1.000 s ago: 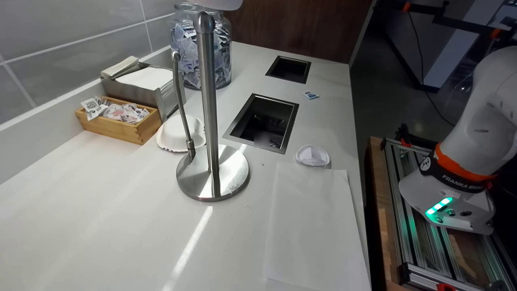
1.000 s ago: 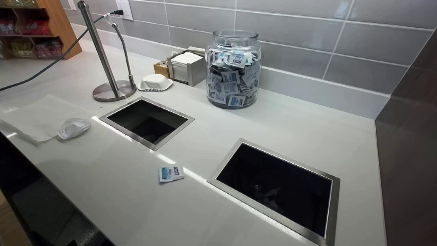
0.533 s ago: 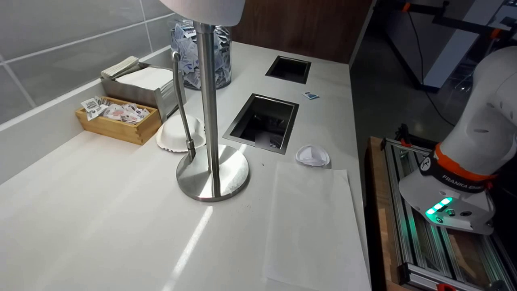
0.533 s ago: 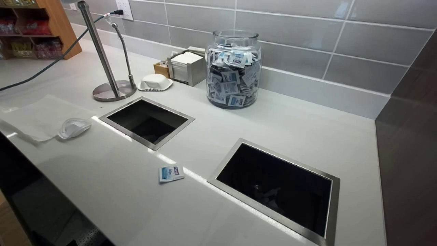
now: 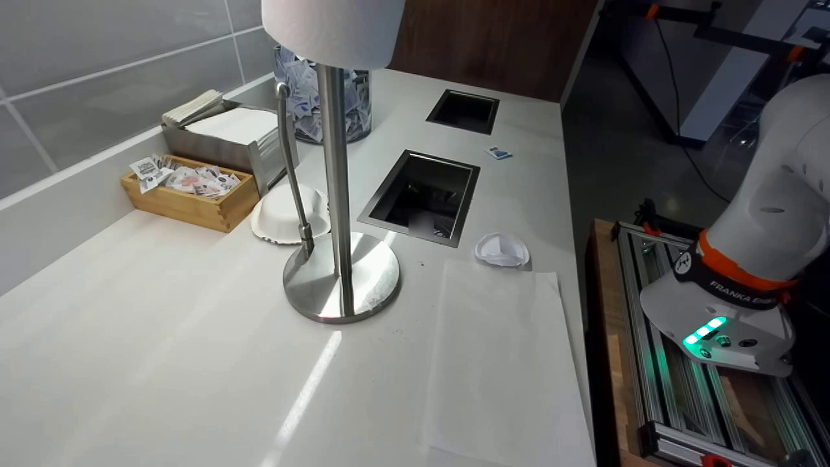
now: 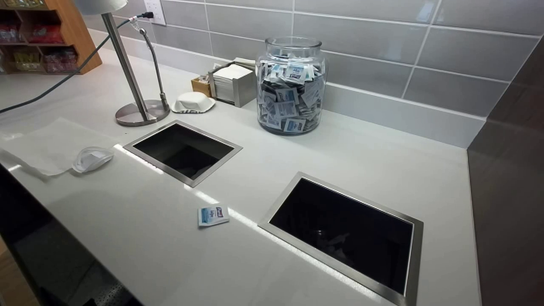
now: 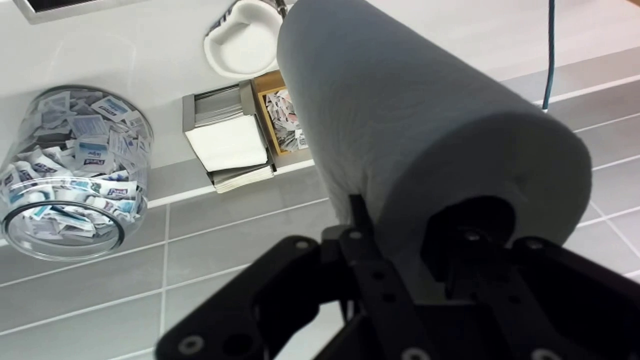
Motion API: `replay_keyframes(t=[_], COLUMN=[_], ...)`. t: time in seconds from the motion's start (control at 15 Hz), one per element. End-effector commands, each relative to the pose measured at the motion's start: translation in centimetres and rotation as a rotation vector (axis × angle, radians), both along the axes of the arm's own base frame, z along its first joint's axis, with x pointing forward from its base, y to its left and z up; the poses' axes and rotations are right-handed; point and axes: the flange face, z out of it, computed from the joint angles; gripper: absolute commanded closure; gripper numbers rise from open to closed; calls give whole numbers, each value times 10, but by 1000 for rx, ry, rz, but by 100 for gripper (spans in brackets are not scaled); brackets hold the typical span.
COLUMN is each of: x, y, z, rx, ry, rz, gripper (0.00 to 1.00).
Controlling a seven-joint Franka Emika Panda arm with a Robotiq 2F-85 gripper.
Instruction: Put the paper towel roll on its holder
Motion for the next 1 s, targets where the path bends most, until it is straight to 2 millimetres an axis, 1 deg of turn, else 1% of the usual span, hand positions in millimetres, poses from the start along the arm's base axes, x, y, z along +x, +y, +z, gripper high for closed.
replay_keyframes(t=[0.0, 0.6, 0.93], x=[1, 22, 32], y=[-8, -16, -19], z=[-9, -38, -49], rx=[25, 35, 41], ry=[33, 93, 128], rz=[7, 28, 41], gripper=[93, 93, 93])
